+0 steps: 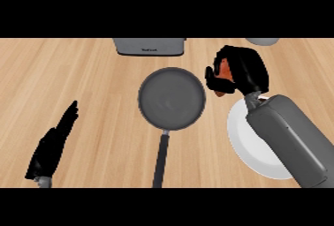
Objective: Pick the sweet potato from the plate and place it in the pan
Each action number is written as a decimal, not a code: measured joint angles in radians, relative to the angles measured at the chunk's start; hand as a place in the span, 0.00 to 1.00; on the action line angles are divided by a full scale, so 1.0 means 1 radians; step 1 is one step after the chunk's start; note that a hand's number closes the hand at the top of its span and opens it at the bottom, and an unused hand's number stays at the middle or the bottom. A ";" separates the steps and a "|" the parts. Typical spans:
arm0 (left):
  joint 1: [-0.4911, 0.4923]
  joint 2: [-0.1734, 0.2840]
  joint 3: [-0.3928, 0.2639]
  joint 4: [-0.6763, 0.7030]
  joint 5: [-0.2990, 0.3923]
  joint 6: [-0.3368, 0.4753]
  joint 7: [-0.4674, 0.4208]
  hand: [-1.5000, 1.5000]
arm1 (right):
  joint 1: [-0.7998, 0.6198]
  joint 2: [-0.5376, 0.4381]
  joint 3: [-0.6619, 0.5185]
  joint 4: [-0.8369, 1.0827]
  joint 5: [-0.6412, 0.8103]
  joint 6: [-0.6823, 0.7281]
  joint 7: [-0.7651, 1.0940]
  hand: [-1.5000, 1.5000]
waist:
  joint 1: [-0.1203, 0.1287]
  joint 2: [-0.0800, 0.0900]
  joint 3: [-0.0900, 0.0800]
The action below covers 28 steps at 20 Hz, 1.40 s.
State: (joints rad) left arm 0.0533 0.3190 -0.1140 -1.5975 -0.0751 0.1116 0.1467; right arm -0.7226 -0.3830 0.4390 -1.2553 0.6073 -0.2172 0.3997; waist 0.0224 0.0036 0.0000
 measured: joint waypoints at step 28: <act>-0.089 -0.036 -0.031 0.021 -0.035 -0.045 0.007 0.50 | -0.286 0.382 -0.218 0.850 -0.374 -0.045 -0.296 0.00 | 0.102 0.032 0.003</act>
State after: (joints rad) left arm -0.0355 0.2835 -0.1449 -1.5764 -0.1104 0.0662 0.1533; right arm -1.0081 -0.0015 0.2206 -0.4058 0.2334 -0.2625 0.1038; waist 0.1243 0.0356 0.0028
